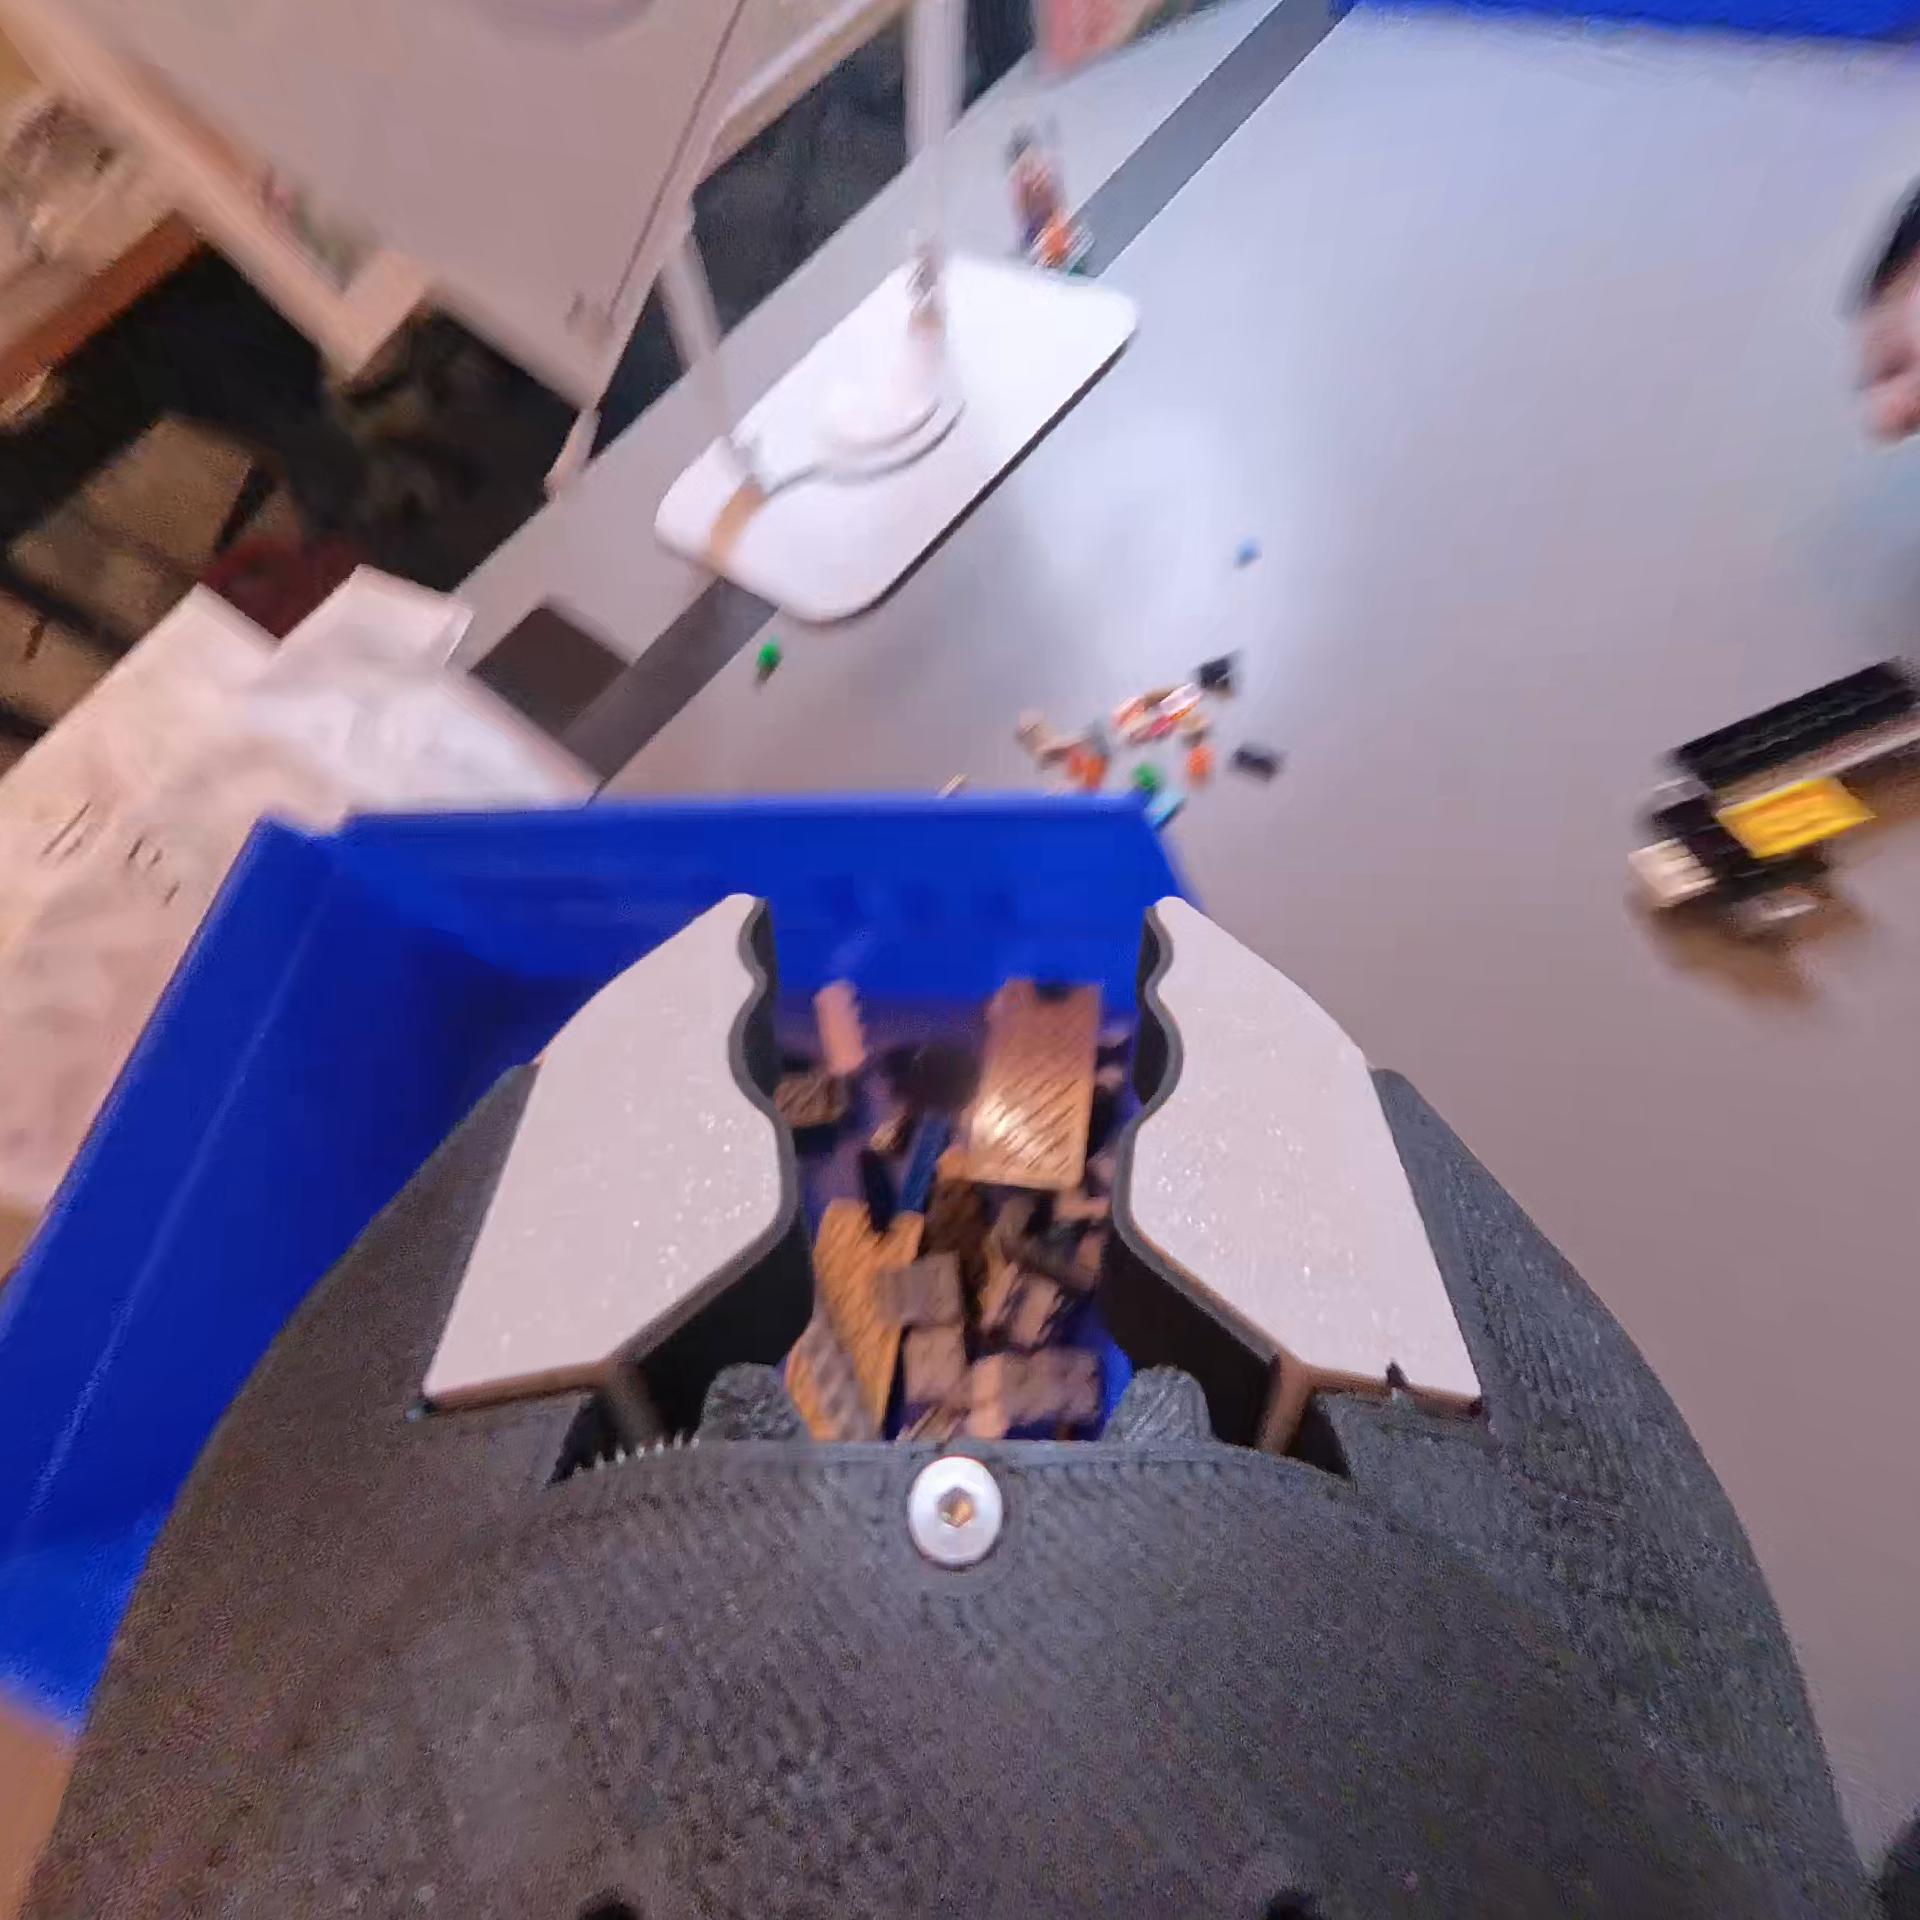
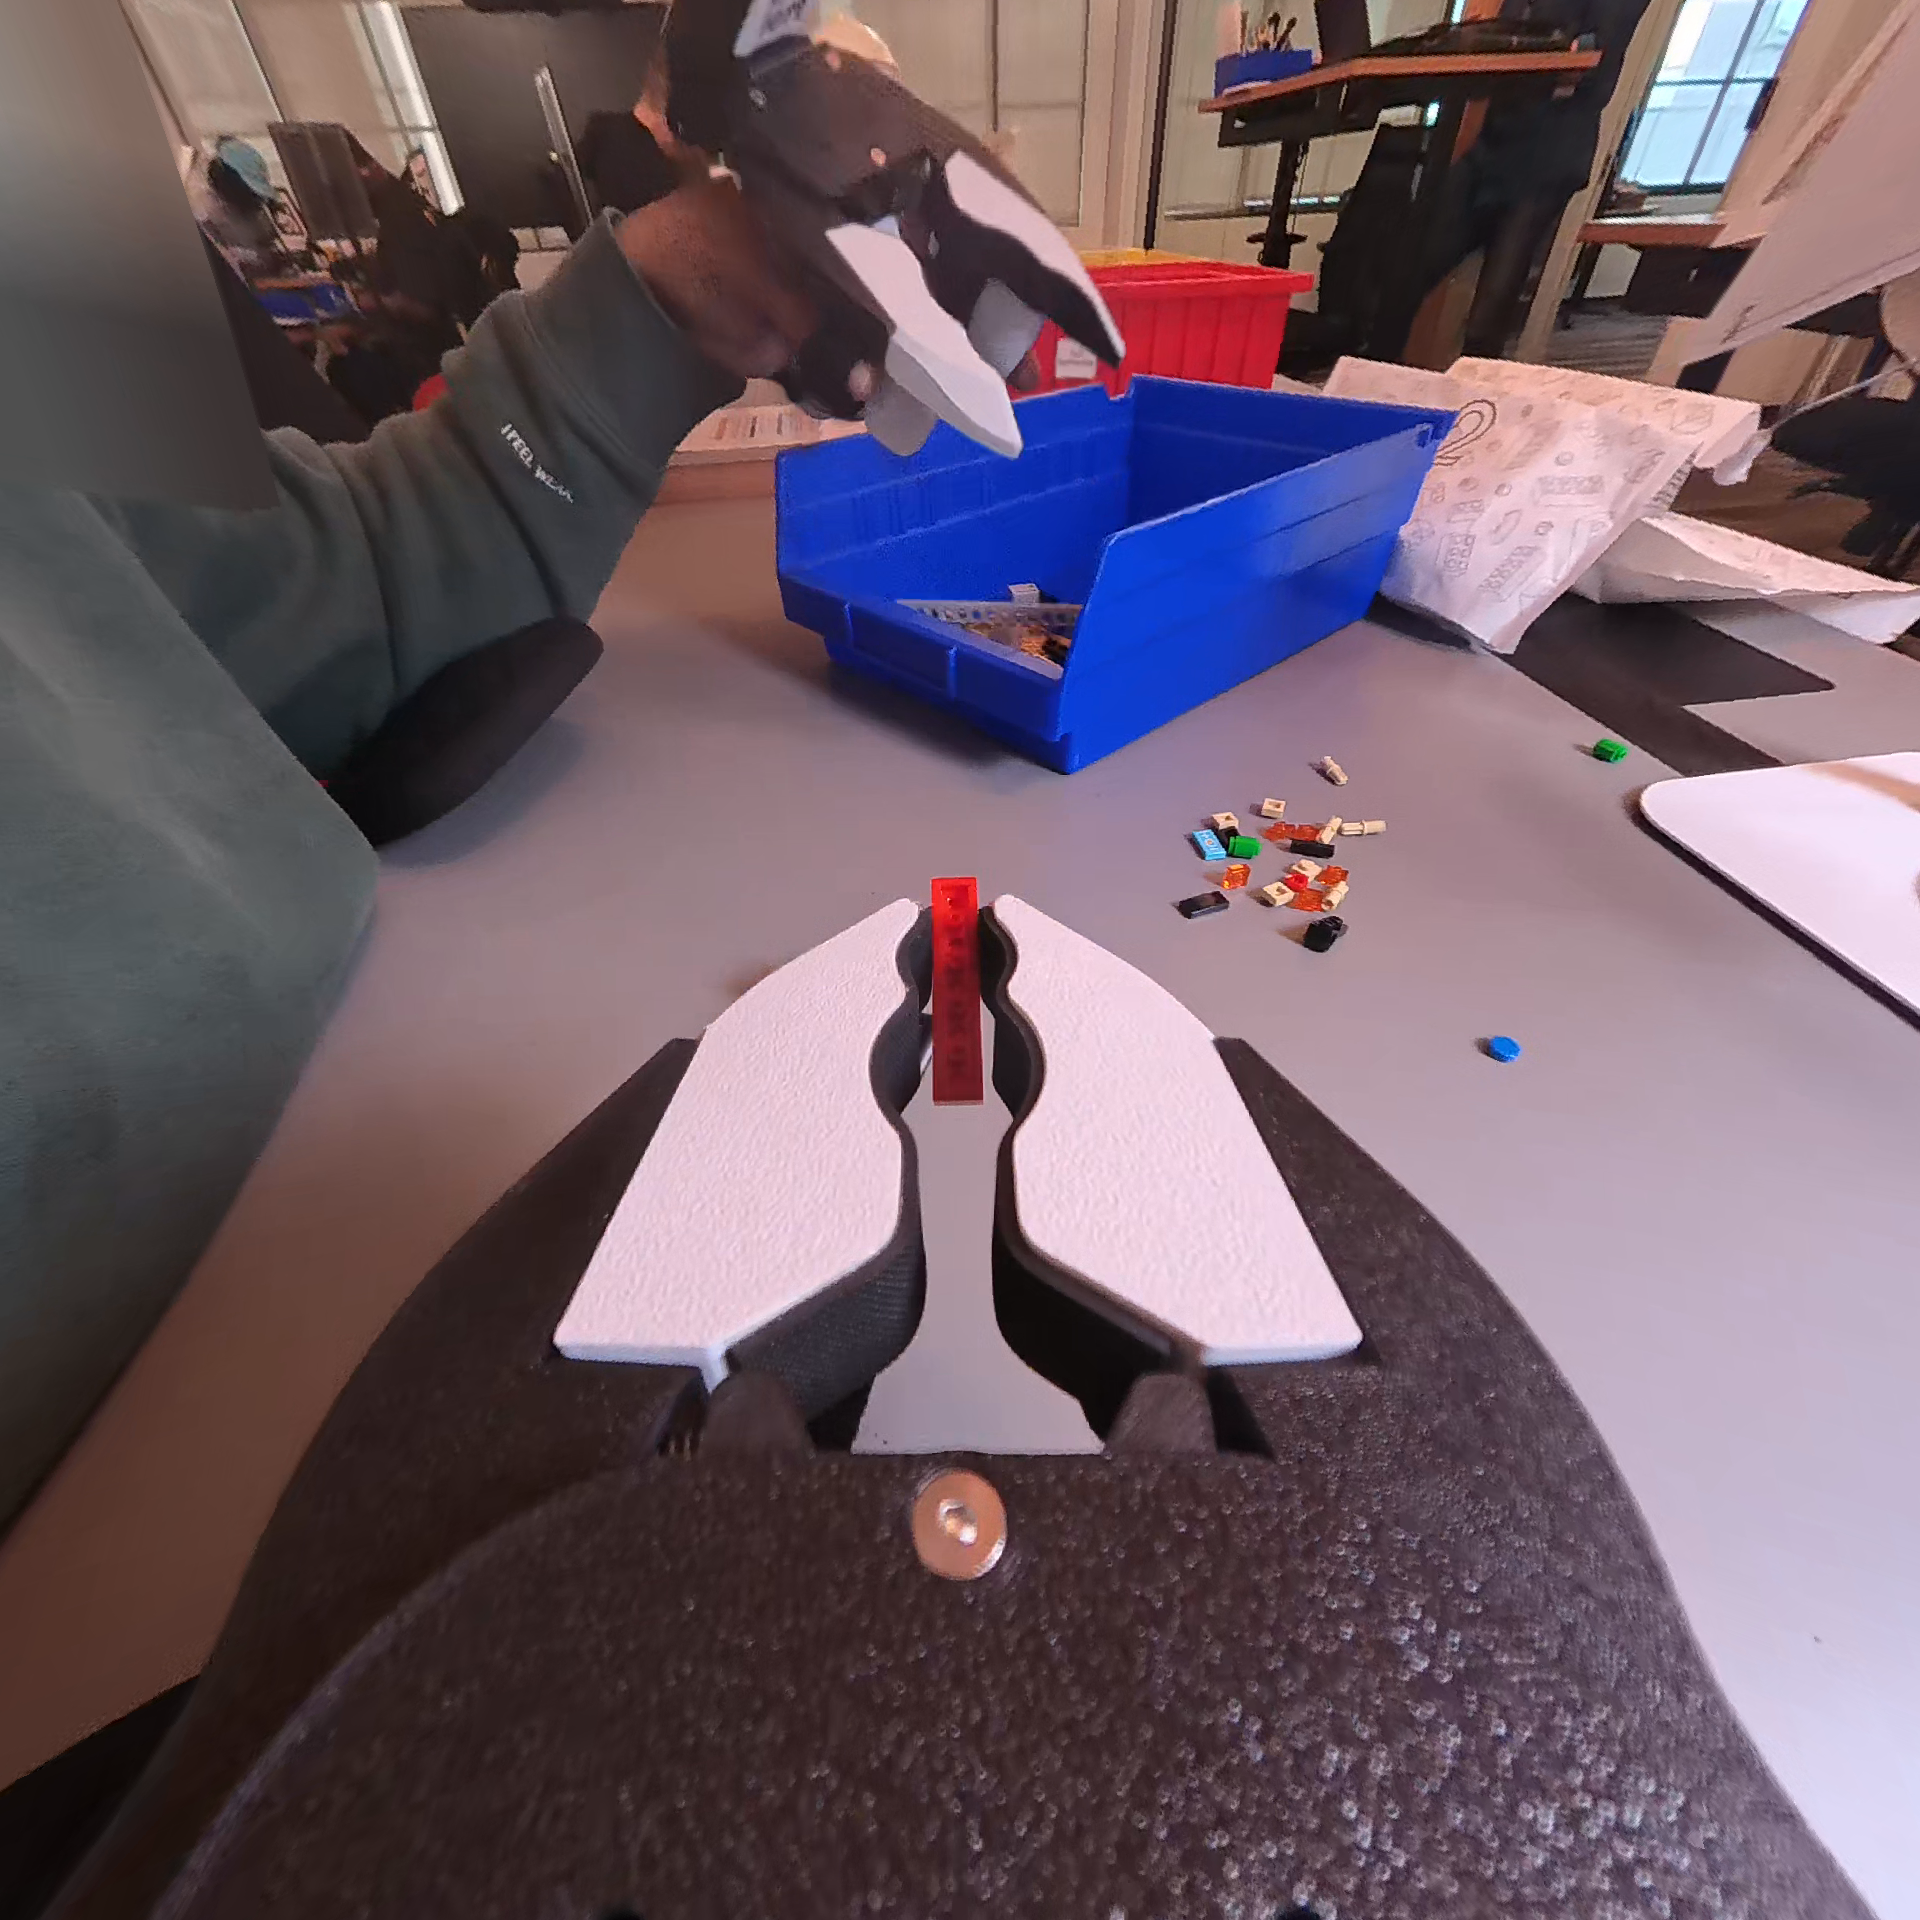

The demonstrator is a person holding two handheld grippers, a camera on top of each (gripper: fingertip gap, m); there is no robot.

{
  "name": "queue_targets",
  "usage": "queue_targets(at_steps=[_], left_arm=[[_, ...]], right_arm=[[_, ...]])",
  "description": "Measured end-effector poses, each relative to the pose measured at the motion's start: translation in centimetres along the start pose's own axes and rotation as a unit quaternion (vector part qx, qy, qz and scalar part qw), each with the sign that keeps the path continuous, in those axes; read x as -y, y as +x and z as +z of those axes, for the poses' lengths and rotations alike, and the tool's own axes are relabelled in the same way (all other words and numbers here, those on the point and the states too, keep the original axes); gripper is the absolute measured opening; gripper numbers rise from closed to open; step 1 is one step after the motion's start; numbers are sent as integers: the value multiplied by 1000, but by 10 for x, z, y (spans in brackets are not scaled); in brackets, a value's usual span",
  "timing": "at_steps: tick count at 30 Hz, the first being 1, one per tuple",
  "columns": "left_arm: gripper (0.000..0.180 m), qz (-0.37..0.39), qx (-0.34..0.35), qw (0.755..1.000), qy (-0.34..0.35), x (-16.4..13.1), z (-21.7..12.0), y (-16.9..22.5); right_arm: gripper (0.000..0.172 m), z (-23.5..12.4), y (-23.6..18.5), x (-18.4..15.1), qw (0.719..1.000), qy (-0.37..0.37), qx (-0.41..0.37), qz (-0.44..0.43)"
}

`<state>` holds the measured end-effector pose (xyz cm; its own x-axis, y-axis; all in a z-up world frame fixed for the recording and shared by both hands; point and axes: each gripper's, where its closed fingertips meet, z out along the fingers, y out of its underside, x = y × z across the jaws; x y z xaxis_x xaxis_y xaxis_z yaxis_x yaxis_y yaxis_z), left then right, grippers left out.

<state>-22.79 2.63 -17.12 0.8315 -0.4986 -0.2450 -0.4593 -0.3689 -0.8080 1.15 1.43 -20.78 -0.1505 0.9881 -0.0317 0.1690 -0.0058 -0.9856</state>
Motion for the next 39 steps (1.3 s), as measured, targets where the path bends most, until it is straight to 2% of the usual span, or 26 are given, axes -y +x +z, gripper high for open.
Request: queue_targets(at_steps=[2, 5, 9, 12, 13, 16, 19, 21, 23, 24, 26, 27, 30, 31, 32, 34, 37, 39], left_arm=[[53, 4, -114, 991, 64, 31, 3, 52], [38, -53, -291, 947, 126, 66, 11, 131], [35, -157, -419, 888, 101, 75, 41, 198], [27, -225, -480, 844, 83, 82, 53, 223], [23, -238, -482, 840, 76, 83, 58, 226], [10, -235, -491, 836, 66, 85, 64, 232], [6, -193, -482, 852, 60, 84, 64, 233], [5, -142, -459, 875, 64, 83, 62, 228], [5, -65, -381, 919, 76, 83, 60, 201], [5, -29, -326, 942, 78, 82, 59, 181], [5, 40, -186, 979, 68, 75, 55, 125], [5, 66, -121, 989, 47, 66, 50, 96], [6, 88, 31, 995, -44, 28, 31, 24], [14, 87, 69, 992, -66, 15, 25, 6], [37, 80, 96, 988, -86, 4, 19, -6], [62, 70, 126, 982, -121, -14, 13, -20], [70, 80, 132, 980, -129, -23, 14, -17], [69, 97, 131, 979, -123, -20, 18, -10]], right_arm=[[8, 2, -3, 4, 1000, 6, -6, -19], [8, 6, -11, 10, 995, 5, -26, -93], [8, 8, -20, 14, 980, -3, -63, -188], [8, 8, -23, 15, 963, -15, -91, -252], [8, 8, -24, 14, 957, -21, -99, -270], [8, 7, -23, 13, 943, -35, -121, -308], [8, 6, -25, 13, 936, -38, -128, -326], [9, 7, -26, 16, 934, -34, -131, -331], [25, 3, -18, 11, 943, -57, -128, -301], [33, -1, -13, 8, 953, -66, -120, -270], [32, -9, -10, -3, 974, -90, -75, -195], [32, -13, -10, -14, 980, -121, -43, -152], [39, -25, -29, -46, 973, -221, 65, -25], [40, -27, -34, -53, 967, -242, 80, -12], [40, -28, -39, -60, 961, -263, 90, -13], [40, -28, -48, -76, 944, -314, 102, -26], [36, -25, -58, -96, 922, -370, 110, -44], [25, -22, -56, -102, 917, -382, 100, -56]])
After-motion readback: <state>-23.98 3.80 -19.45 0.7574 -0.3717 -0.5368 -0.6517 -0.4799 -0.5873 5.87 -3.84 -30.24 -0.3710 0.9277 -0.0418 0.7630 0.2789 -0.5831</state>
